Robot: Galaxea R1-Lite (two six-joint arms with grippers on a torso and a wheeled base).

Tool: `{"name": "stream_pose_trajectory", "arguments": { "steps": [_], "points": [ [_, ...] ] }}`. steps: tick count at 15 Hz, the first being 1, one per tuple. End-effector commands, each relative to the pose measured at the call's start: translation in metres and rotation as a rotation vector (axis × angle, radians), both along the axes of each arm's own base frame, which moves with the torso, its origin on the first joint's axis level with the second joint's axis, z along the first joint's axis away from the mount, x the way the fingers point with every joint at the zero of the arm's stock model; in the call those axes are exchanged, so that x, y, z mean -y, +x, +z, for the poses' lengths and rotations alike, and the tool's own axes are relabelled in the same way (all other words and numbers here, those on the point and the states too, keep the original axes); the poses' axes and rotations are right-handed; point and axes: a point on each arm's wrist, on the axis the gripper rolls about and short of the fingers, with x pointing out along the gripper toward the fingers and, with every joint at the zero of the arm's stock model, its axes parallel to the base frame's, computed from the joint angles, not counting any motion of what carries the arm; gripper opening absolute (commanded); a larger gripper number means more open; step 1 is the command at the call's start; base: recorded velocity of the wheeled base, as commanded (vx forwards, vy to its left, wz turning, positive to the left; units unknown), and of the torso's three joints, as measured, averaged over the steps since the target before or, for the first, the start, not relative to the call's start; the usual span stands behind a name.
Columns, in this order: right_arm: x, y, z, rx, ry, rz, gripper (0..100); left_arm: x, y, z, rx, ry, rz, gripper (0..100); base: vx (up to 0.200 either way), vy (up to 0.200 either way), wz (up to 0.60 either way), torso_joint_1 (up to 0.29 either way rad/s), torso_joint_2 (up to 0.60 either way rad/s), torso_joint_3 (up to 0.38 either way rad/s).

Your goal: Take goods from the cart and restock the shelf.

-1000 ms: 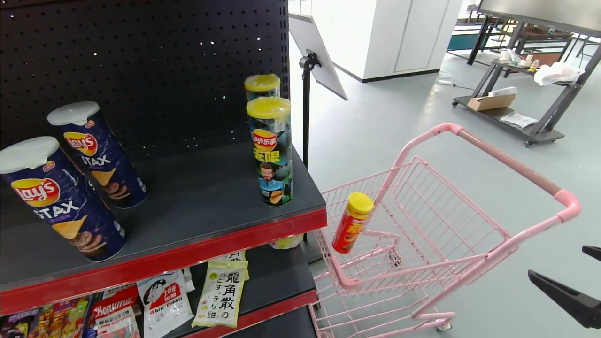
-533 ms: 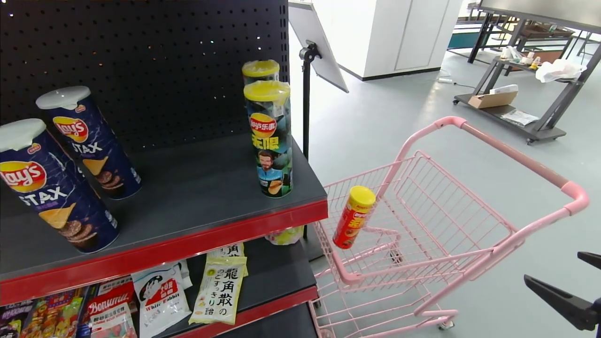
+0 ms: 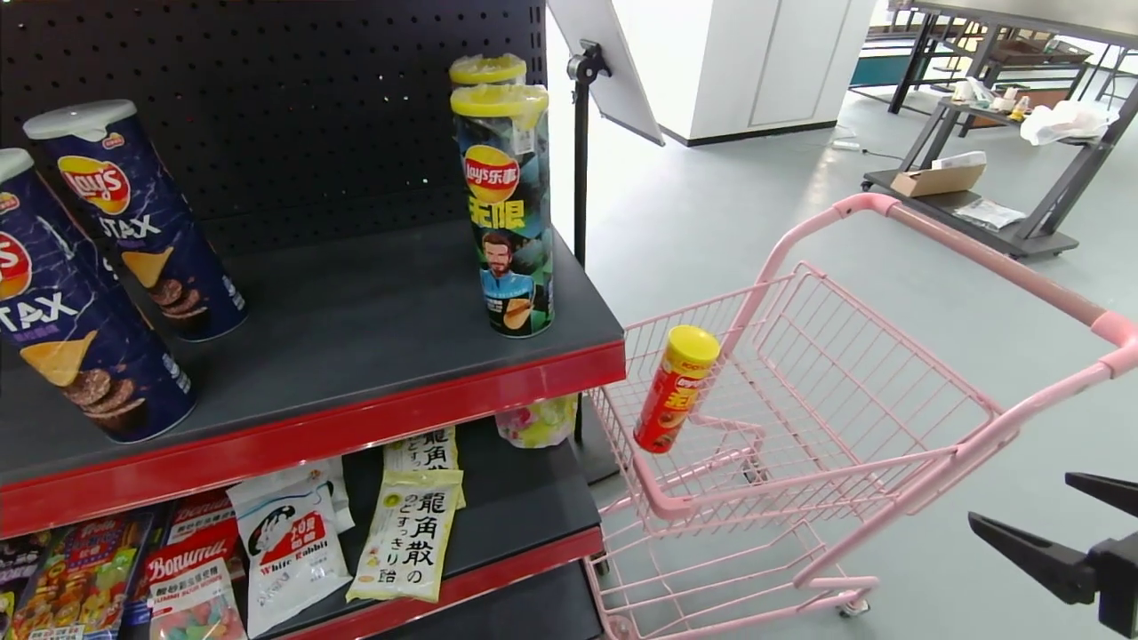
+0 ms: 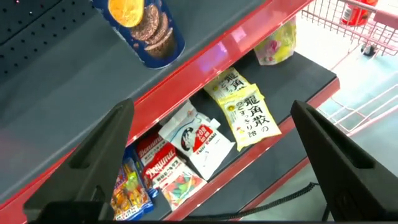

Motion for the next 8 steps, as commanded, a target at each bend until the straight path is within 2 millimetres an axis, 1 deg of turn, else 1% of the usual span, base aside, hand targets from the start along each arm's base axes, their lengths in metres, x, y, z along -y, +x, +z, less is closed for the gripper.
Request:
{"name": "stream_pose_trajectory", "arguments": {
  "steps": [1, 2, 3, 4, 5, 6, 8],
  "points": [
    [0.000, 0.022, 0.002, -0.047, 0.004, -0.001, 100, 0.000, 0.000, 0.000, 0.003, 0.001, 0.002, 100, 0.000, 0.000, 0.00, -0.046, 0.14, 0.100],
    [-0.002, 0.038, 0.004, -0.050, 0.009, 0.008, 100, 0.000, 0.000, 0.000, 0.000, 0.003, 0.003, 100, 0.000, 0.000, 0.00, -0.032, 0.09, 0.046],
    [-0.007, 0.052, 0.001, -0.072, 0.024, 0.042, 100, 0.000, 0.001, -0.001, -0.007, -0.004, 0.004, 100, 0.000, 0.000, 0.00, 0.000, 0.00, 0.000],
    [-0.018, 0.078, -0.008, -0.069, 0.087, 0.064, 100, 0.003, 0.007, 0.002, -0.009, -0.002, 0.022, 100, 0.000, 0.000, 0.00, 0.000, 0.00, 0.000],
    [-0.029, 0.093, -0.014, -0.047, 0.145, 0.086, 100, 0.005, 0.011, 0.005, -0.008, -0.001, 0.042, 100, 0.000, 0.000, 0.00, 0.000, 0.00, 0.000],
    [-0.039, 0.106, -0.024, -0.047, 0.150, 0.122, 100, 0.007, 0.015, 0.005, -0.023, -0.005, 0.035, 100, 0.000, 0.000, 0.00, 0.000, 0.00, 0.000],
    [-0.050, 0.126, -0.038, -0.031, 0.152, 0.153, 100, 0.010, 0.019, 0.007, -0.051, -0.056, -0.005, 100, 0.000, 0.000, 0.00, 0.000, 0.00, 0.000]
  ]
}}
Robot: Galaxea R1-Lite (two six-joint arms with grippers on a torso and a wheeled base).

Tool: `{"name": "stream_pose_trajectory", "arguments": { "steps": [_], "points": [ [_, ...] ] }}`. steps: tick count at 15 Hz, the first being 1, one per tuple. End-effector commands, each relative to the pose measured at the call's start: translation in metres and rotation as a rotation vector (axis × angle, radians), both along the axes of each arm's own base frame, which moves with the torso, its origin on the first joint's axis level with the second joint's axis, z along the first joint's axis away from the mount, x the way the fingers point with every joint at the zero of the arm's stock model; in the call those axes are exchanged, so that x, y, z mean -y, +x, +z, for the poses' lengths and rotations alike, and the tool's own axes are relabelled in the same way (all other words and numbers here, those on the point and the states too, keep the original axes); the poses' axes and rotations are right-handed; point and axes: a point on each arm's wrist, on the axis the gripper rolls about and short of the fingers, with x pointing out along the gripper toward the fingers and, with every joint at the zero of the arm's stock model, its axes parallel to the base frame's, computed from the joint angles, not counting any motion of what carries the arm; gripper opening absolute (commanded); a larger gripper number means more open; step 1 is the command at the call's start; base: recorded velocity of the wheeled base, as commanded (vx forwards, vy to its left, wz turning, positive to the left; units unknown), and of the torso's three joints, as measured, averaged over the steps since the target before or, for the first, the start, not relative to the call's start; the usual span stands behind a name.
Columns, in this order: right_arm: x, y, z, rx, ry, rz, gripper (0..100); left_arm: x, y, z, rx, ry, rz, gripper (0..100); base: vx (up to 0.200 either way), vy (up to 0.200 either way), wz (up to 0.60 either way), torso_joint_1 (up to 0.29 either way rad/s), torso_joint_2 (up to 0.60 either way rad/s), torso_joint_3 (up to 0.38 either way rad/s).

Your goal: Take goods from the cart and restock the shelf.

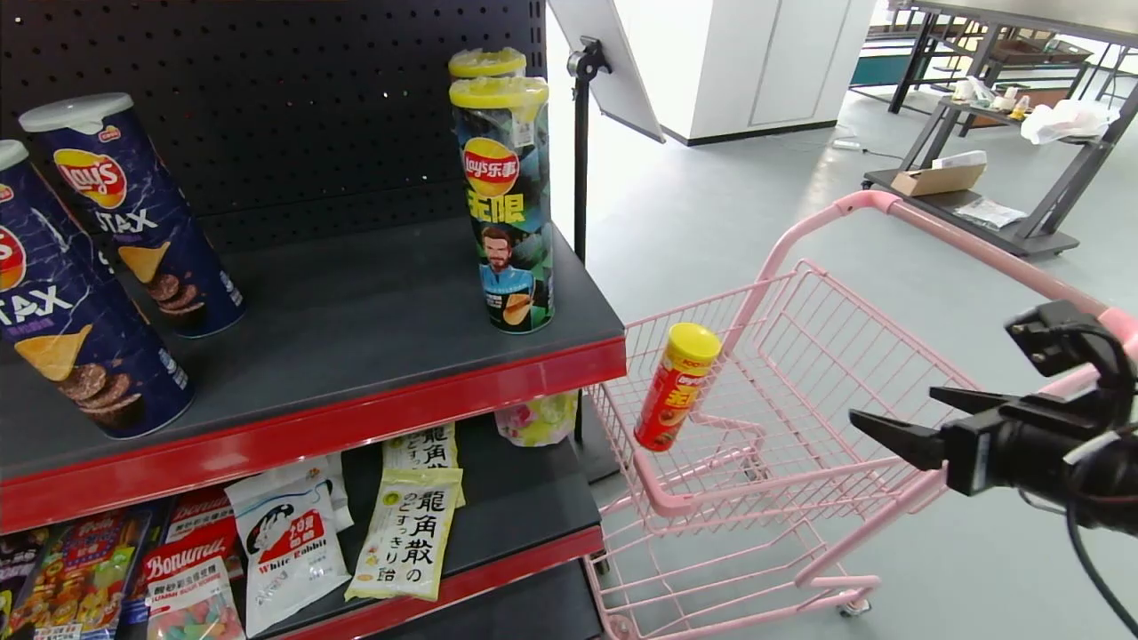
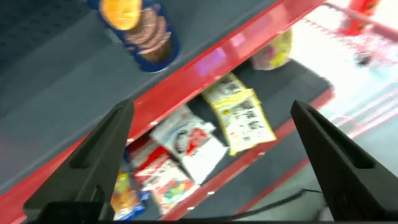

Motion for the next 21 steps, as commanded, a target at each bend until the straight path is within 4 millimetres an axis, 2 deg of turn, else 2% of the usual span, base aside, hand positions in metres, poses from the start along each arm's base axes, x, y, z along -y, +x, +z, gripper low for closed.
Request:
{"name": "stream_pose_trajectory", "arguments": {
  "steps": [1, 2, 3, 5, 10, 16, 21],
  "points": [
    [-0.038, 0.048, -0.047, -0.074, 0.034, 0.114, 100, 0.005, 0.009, 0.003, -0.038, -0.071, -0.040, 100, 0.000, 0.000, 0.00, 0.000, 0.00, 0.000],
    [-0.042, 0.052, -0.049, -0.074, 0.042, 0.125, 100, 0.006, 0.009, 0.003, -0.042, -0.080, -0.041, 100, 0.000, 0.000, 0.00, 0.000, 0.00, 0.000],
    [-0.056, 0.062, -0.057, -0.110, 0.068, 0.155, 100, 0.006, 0.010, 0.002, -0.050, -0.081, -0.040, 100, 0.000, 0.000, 0.00, 0.000, 0.00, 0.000],
    [-0.071, 0.080, -0.066, -0.134, 0.100, 0.168, 100, 0.008, 0.013, 0.002, -0.063, -0.076, -0.046, 100, 0.000, 0.000, 0.00, 0.000, 0.00, 0.000],
    [-0.087, 0.128, -0.087, -0.145, 0.139, 0.151, 100, 0.013, 0.025, 0.004, -0.090, -0.066, -0.045, 100, 0.000, 0.000, 0.00, 0.000, 0.00, 0.000],
    [-0.082, 0.178, -0.106, -0.109, 0.147, 0.102, 100, 0.017, 0.033, 0.002, -0.132, -0.050, -0.044, 100, 0.000, 0.000, 0.00, 0.000, 0.00, 0.000],
    [-0.079, 0.199, -0.116, -0.094, 0.151, 0.082, 100, 0.018, 0.036, 0.002, -0.143, -0.045, -0.044, 100, 0.000, 0.000, 0.00, 0.000, 0.00, 0.000]
  ]
}}
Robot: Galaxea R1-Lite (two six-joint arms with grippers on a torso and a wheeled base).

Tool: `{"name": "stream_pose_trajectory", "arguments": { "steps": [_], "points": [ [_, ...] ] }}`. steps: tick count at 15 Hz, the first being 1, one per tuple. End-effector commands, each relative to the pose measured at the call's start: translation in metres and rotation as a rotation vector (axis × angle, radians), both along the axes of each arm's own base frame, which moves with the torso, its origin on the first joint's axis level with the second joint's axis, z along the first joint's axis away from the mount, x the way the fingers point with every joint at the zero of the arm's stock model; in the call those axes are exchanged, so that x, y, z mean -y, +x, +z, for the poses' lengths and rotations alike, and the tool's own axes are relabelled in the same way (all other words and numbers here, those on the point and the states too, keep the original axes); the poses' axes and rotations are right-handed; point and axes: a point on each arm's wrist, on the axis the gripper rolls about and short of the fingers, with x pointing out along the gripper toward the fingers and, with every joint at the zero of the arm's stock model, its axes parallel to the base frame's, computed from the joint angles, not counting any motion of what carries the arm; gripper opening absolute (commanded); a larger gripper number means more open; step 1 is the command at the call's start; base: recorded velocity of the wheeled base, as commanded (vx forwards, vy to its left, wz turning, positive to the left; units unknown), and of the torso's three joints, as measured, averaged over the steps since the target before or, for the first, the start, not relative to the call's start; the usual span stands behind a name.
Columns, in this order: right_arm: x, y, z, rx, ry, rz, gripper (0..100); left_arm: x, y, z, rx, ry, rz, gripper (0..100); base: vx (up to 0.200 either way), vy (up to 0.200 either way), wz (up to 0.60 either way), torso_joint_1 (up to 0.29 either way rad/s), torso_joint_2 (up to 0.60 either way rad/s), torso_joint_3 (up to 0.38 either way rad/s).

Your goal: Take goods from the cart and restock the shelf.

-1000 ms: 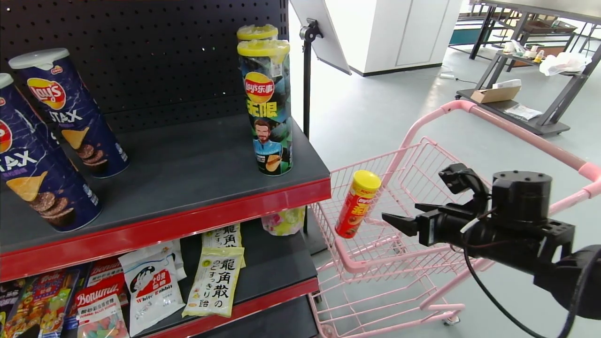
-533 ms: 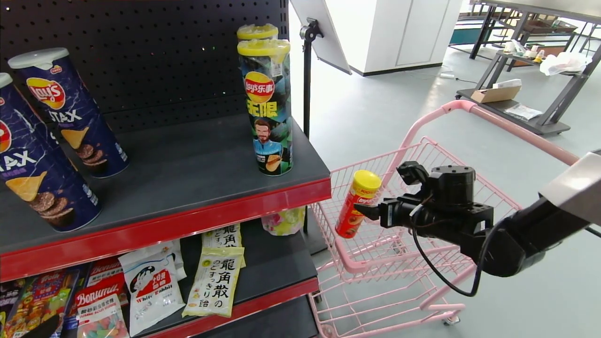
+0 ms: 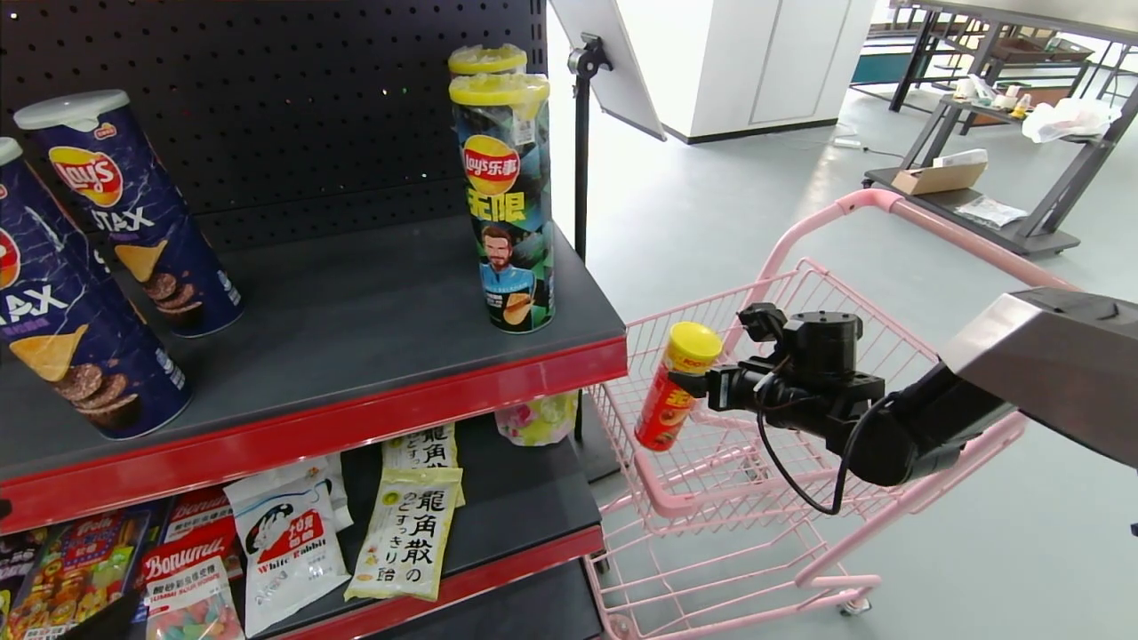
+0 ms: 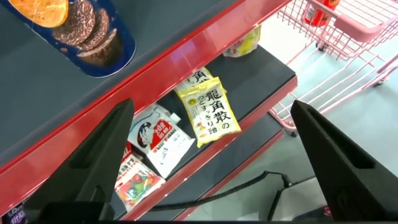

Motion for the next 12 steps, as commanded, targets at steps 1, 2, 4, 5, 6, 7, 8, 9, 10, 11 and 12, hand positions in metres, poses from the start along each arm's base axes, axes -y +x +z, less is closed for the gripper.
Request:
{"name": "stream_pose_trajectory", "arguments": {
  "steps": [1, 2, 4, 5, 6, 7, 8, 9, 10, 11, 12],
  "points": [
    [0.000, 0.009, -0.010, -0.007, 0.000, -0.004, 100, 0.001, 0.001, 0.001, -0.003, 0.002, 0.000, 100, 0.000, 0.000, 0.00, 0.000, 0.00, 0.000],
    [-0.002, 0.014, -0.010, 0.003, 0.011, 0.007, 100, 0.001, 0.002, 0.002, -0.003, 0.002, 0.002, 100, 0.000, 0.000, 0.00, 0.000, 0.00, 0.000],
    [-0.004, 0.019, -0.010, 0.015, 0.017, 0.013, 100, 0.001, 0.002, 0.002, -0.002, 0.003, 0.005, 100, 0.000, 0.000, 0.00, 0.000, 0.00, 0.000],
    [-0.006, 0.022, -0.010, 0.021, 0.021, 0.017, 100, 0.001, 0.002, 0.002, -0.005, 0.005, 0.008, 100, 0.000, 0.000, 0.00, 0.000, 0.00, 0.000],
    [-0.009, 0.024, -0.012, 0.024, 0.022, 0.023, 100, 0.001, 0.003, 0.001, -0.008, 0.006, 0.009, 100, 0.000, 0.000, 0.00, 0.000, 0.00, 0.000],
    [-0.011, 0.027, -0.013, 0.029, 0.023, 0.026, 100, 0.001, 0.003, 0.001, -0.009, 0.007, 0.009, 100, 0.000, 0.000, 0.00, 0.000, 0.00, 0.000],
    [-0.013, 0.030, -0.016, 0.031, 0.026, 0.032, 100, 0.001, 0.003, 0.001, -0.010, 0.008, 0.010, 100, 0.000, 0.000, 0.00, 0.000, 0.00, 0.000],
    [-0.013, 0.033, -0.016, 0.036, 0.029, 0.031, 100, 0.001, 0.004, 0.001, -0.013, 0.010, 0.010, 100, 0.000, 0.000, 0.00, 0.000, 0.00, 0.000],
    [-0.014, 0.037, -0.018, 0.041, 0.029, 0.032, 100, 0.002, 0.004, 0.001, -0.014, 0.010, 0.010, 100, 0.000, 0.000, 0.00, 0.000, 0.00, 0.000],
    [-0.015, 0.039, -0.019, 0.045, 0.031, 0.031, 100, 0.002, 0.004, 0.001, -0.014, 0.012, 0.010, 100, 0.000, 0.000, 0.00, 0.000, 0.00, 0.000],
    [-0.015, 0.043, -0.022, 0.050, 0.031, 0.030, 100, 0.002, 0.004, 0.001, -0.015, 0.013, 0.011, 100, 0.000, 0.000, 0.00, 0.000, 0.00, 0.000]
  ]
}}
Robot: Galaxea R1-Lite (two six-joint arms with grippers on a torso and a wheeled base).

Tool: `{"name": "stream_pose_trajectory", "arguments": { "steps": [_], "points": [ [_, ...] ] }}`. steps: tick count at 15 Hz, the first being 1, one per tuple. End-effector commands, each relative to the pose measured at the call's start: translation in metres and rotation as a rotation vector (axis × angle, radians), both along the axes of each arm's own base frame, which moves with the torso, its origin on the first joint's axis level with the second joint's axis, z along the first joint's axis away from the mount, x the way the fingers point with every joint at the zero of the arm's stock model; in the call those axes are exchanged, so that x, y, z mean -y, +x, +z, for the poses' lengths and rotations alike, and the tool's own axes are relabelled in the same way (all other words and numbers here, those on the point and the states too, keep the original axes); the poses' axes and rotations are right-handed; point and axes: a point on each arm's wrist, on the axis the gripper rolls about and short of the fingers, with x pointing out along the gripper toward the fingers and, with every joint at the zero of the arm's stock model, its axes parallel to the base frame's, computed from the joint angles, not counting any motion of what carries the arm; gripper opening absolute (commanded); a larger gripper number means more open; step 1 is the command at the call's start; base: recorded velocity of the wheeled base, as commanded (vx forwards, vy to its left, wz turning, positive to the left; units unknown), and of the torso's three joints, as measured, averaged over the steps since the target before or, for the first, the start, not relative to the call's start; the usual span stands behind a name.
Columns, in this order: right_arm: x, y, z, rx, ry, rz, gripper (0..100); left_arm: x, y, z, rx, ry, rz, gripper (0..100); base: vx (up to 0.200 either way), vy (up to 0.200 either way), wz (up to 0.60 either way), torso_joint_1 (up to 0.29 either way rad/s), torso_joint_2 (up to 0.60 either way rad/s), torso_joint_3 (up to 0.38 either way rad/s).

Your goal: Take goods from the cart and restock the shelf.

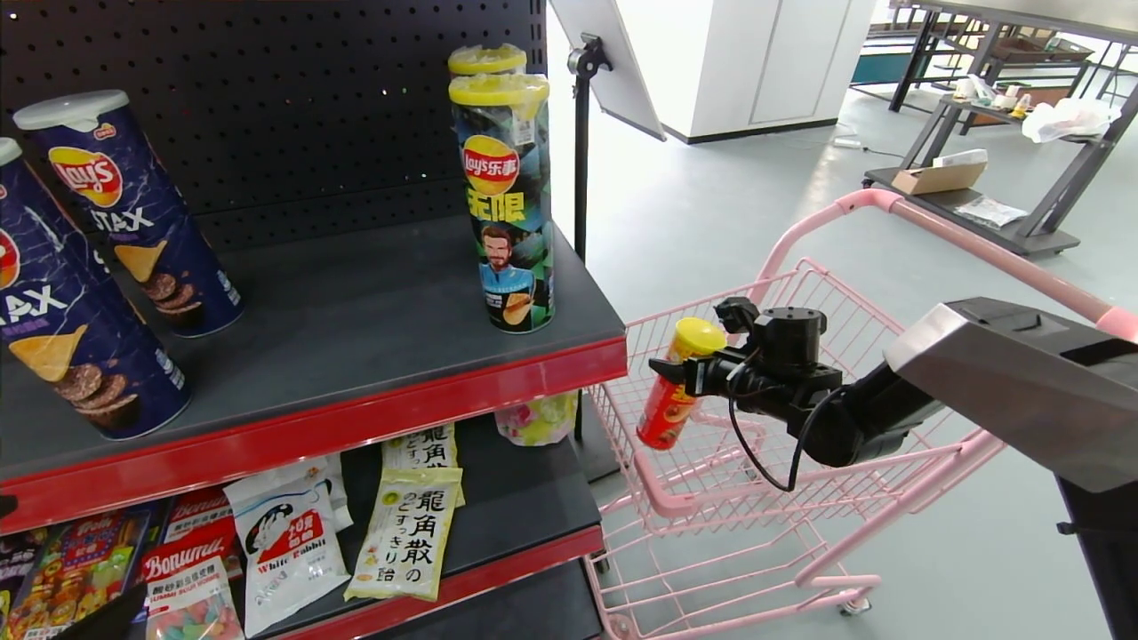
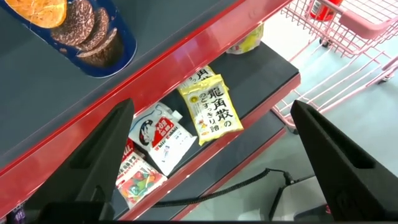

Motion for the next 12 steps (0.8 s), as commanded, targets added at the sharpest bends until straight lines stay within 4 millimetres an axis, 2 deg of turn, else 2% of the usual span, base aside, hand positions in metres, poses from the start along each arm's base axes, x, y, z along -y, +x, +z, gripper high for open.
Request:
{"name": "stream_pose_trajectory", "arguments": {
  "steps": [1, 6, 8, 9, 12],
  "points": [
    [-0.002, 0.009, -0.008, 0.005, 0.002, -0.001, 0, 0.000, 0.000, 0.000, -0.001, 0.001, 0.000, 100, 0.000, 0.000, 0.00, 0.000, 0.00, 0.000],
    [-0.002, 0.009, -0.006, 0.008, 0.007, -0.006, 0, 0.000, 0.001, 0.000, -0.004, 0.003, 0.002, 100, 0.000, 0.000, 0.00, 0.000, 0.00, 0.000],
    [0.000, 0.003, 0.009, 0.050, 0.013, -0.009, 0, 0.000, 0.001, 0.000, -0.002, 0.004, 0.001, 100, 0.000, 0.000, 0.00, 0.000, 0.00, 0.000],
    [0.004, -0.005, 0.023, 0.076, 0.019, -0.012, 0, 0.000, 0.001, 0.002, 0.003, 0.001, 0.001, 100, 0.000, 0.000, 0.00, 0.000, 0.00, 0.000],
    [0.022, -0.059, 0.094, 0.159, 0.028, -0.021, 0, 0.000, 0.000, 0.007, 0.021, -0.001, 0.001, 100, 0.000, 0.000, 0.00, 0.000, 0.00, 0.000]
  ]
}}
